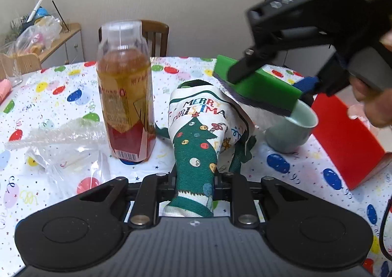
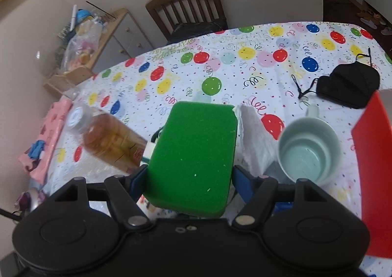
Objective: Organize soft objects
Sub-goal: 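Carry the stocking with the left tool while the right tool carries the sponge into the shoebox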
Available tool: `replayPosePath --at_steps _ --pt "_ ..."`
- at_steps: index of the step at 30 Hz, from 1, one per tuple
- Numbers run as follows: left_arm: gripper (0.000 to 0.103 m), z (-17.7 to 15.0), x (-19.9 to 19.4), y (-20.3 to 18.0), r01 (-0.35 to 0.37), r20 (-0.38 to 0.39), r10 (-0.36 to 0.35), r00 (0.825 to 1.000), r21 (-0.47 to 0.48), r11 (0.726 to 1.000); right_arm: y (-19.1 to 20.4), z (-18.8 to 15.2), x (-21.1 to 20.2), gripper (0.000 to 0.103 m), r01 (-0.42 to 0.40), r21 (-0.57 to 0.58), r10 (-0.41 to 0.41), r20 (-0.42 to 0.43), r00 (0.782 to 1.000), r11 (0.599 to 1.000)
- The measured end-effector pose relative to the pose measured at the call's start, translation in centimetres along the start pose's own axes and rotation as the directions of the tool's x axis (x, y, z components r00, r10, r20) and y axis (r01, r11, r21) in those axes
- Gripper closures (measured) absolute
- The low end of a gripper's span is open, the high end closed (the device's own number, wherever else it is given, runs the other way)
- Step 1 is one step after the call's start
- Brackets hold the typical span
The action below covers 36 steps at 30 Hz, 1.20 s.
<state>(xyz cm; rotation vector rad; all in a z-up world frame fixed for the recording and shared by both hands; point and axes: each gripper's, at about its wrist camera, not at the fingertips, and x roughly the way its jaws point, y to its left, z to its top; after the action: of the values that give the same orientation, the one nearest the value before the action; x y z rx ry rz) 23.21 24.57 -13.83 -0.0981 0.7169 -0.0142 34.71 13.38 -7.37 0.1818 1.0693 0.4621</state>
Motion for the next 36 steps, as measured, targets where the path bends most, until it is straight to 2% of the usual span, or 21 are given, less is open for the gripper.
replayPosePath --at_steps 15,26,36 --pt "0.083 1.4 -6.1 -1.7 -0.008 0.074 0.012 0.997 -0.047 0.999 -3.2 -4.7 -9.0 0.031 -0.076 -0.06 0.078 0.031 0.996 0.995" --pt "0.083 4.1 -10.3 -4.3 -0.002 0.15 0.011 0.989 -0.062 0.998 -11.3 -6.3 -15.7 0.031 -0.065 -0.011 0.066 0.119 0.991 0.998" --pt "0.083 6.3 -10.6 -11.9 0.058 0.141 -0.059 0.988 0.016 0.998 -19.3 -6.4 -19.8 0.031 0.017 0.028 -0.022 0.164 0.986 0.999"
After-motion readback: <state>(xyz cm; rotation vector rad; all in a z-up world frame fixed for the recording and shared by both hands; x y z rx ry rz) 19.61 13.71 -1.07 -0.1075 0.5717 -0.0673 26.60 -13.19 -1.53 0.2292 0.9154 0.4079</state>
